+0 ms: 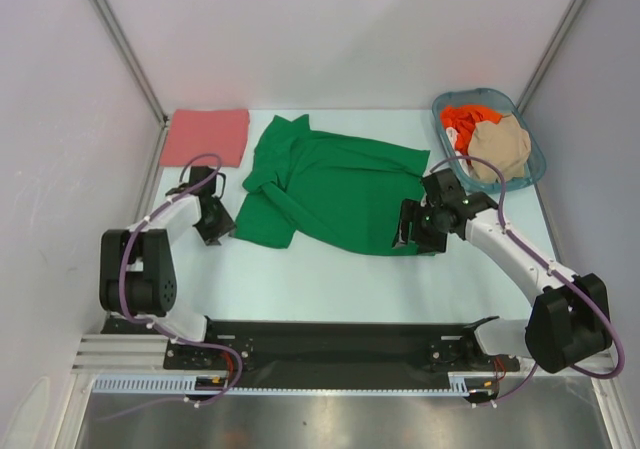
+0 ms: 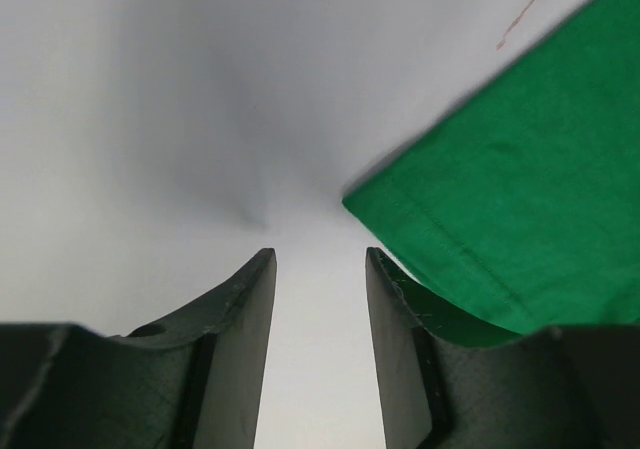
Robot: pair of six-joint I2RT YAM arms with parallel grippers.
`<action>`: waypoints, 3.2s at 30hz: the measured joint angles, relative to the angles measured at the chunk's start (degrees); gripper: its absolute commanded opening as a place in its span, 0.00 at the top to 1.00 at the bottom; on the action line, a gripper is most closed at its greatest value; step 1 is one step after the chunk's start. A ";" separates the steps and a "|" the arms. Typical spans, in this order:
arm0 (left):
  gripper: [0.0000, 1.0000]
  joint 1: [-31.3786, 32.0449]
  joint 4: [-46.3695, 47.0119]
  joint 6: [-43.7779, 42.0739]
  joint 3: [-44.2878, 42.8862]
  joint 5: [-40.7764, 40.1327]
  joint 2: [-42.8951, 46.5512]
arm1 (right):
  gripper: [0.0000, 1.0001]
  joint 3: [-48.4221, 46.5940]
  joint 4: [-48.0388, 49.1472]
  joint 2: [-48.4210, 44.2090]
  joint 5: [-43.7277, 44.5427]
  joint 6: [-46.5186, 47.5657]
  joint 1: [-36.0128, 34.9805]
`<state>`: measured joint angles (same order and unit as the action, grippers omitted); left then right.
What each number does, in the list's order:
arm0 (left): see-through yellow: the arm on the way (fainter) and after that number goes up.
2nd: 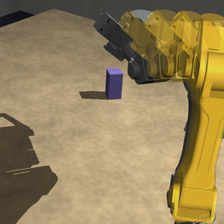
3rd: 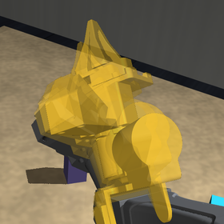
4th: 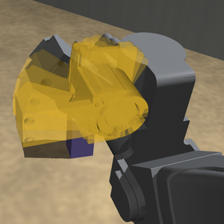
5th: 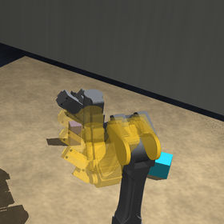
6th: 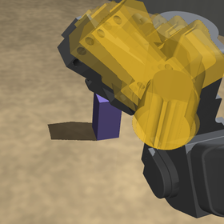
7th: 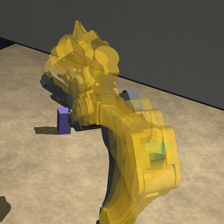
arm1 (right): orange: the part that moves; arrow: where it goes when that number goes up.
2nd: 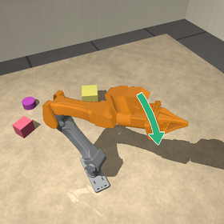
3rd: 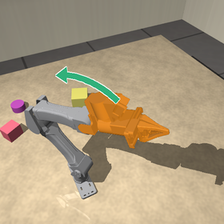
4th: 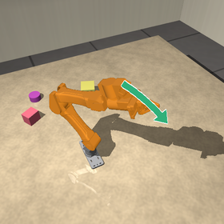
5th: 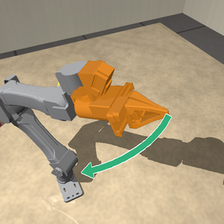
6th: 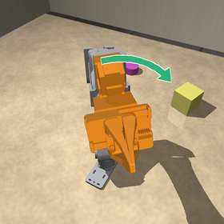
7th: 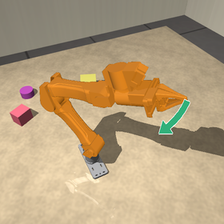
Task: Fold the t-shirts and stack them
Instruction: Flatten the tshirt out
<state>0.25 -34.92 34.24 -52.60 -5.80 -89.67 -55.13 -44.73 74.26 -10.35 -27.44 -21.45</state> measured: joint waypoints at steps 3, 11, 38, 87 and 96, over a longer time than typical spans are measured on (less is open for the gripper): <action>0.52 0.00 1.05 -0.07 -0.68 0.07 -1.20 | 0.30 0.83 0.00 -0.24 0.00 0.00 0.48; 0.53 0.20 2.47 -0.31 -3.52 0.13 -6.21 | 0.30 1.55 0.52 -0.28 -0.33 0.00 1.88; 1.00 2.78 0.68 -2.34 -6.16 -0.42 -7.89 | 0.49 8.48 1.36 -0.81 3.08 -4.63 14.16; 1.00 4.63 -3.39 -2.80 0.33 1.55 22.34 | 1.00 11.67 16.13 10.71 20.31 -34.16 9.11; 1.00 4.68 -5.88 -2.54 -11.93 1.14 23.91 | 1.00 11.08 8.61 5.27 19.32 -25.16 6.93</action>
<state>4.93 -40.80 31.70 -64.53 -4.67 -65.76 -44.05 -36.12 79.53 8.97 -52.60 -14.52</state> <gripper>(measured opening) 0.008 0.021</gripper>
